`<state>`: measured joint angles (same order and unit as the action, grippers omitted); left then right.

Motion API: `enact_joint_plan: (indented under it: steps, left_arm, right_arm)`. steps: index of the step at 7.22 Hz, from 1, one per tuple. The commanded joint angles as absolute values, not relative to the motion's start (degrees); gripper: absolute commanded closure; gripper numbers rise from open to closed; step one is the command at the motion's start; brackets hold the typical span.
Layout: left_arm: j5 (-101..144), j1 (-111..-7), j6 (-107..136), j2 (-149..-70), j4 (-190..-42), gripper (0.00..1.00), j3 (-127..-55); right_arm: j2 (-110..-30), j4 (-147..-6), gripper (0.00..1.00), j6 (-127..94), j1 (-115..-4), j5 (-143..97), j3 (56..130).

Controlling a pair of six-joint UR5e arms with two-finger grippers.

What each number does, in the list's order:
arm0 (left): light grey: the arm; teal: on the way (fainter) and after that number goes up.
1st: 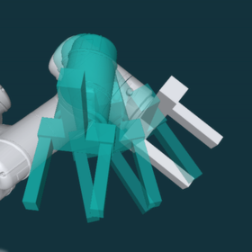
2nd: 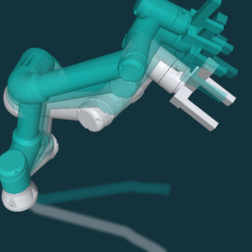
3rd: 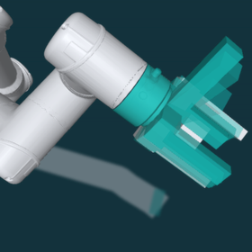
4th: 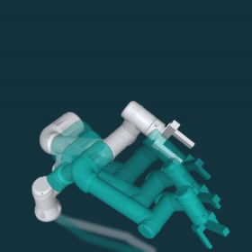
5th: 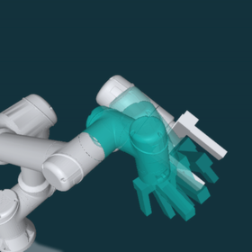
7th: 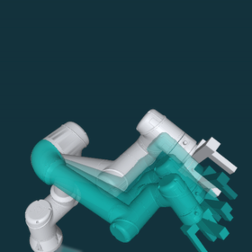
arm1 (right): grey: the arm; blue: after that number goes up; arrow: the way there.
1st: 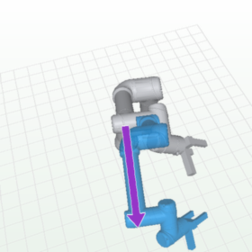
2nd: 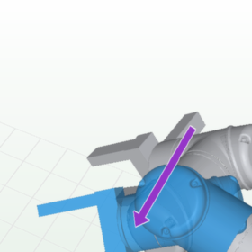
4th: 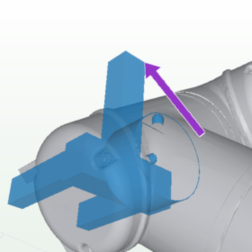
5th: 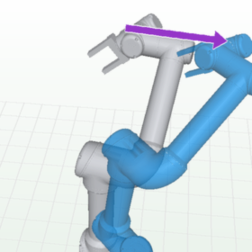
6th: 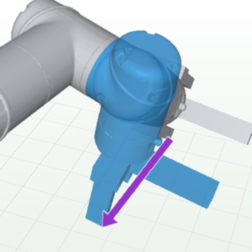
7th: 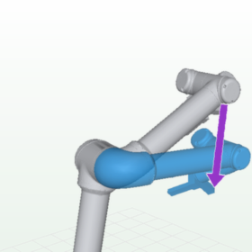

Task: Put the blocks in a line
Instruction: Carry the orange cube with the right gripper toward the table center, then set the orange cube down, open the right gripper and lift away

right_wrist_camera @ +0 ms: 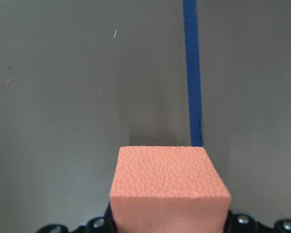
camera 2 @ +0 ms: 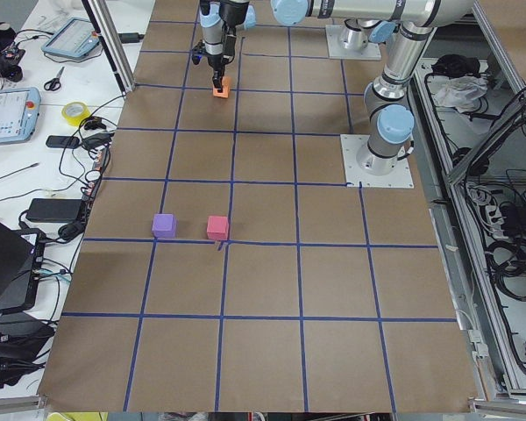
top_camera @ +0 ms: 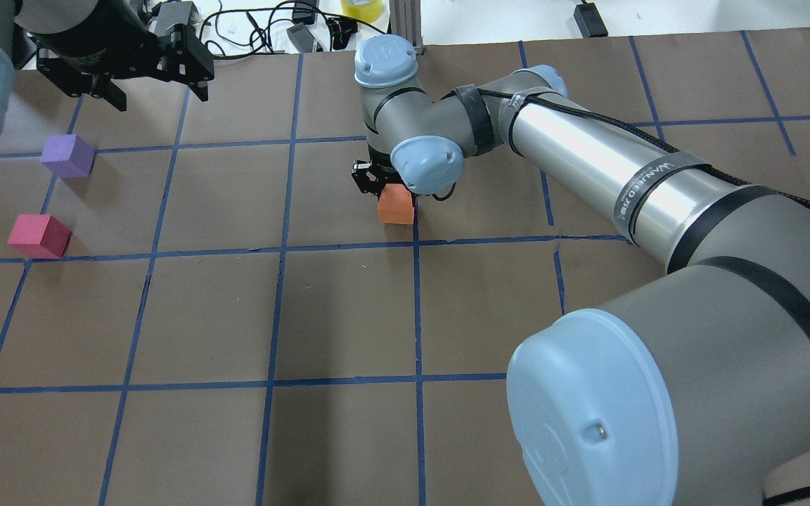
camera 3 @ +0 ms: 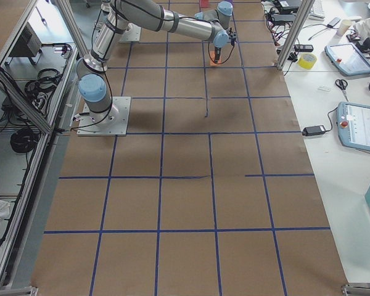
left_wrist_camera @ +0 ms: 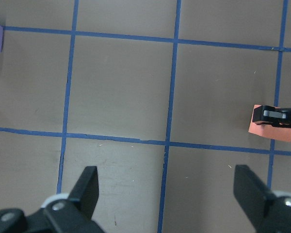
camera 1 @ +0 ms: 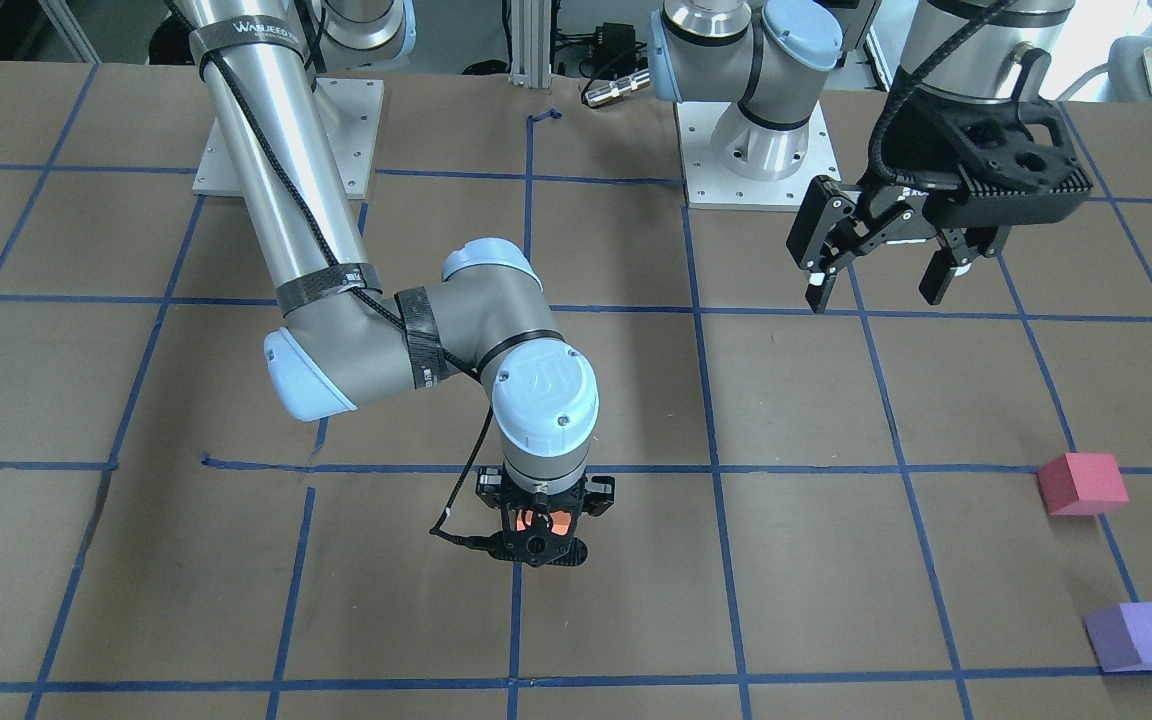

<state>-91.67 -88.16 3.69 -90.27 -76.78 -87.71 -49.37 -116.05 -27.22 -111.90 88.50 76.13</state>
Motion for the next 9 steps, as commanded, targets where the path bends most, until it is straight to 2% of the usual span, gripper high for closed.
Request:
enact_joint_plan:
  steps: [1,5,6,7,8,9]
  left_arm:
    - [-91.76,-88.15,3.69,-90.26,-76.82,0.0,-87.71]
    - [-91.67,-88.15,3.25,-90.88,-76.64,0.0,-87.8]
    - [-92.02,-87.89,3.34,-90.18,-77.34,0.0,-87.8]
    - [-91.93,-87.72,3.34,-90.52,-77.6,0.0,-87.89]
    - [-91.93,-87.98,3.43,-90.27,-77.61,0.0,-88.67]
    - [-91.85,-88.07,3.95,-89.57,-76.82,0.0,-90.25]
  right_arm:
    - [-49.39,-115.76,0.82,-26.9,-111.89,88.51,76.73]
    - [-49.48,-116.63,0.72,-25.49,-112.06,88.59,77.6]
    - [-49.48,-116.63,0.55,-25.66,-112.15,88.51,77.96]
    - [-49.57,-116.89,0.19,-25.49,-112.41,88.68,79.35]
    - [-49.48,-120.64,0.0,-25.58,-112.5,88.59,80.41]
    - [-49.92,-121.72,0.0,-25.14,-112.41,88.68,80.51]
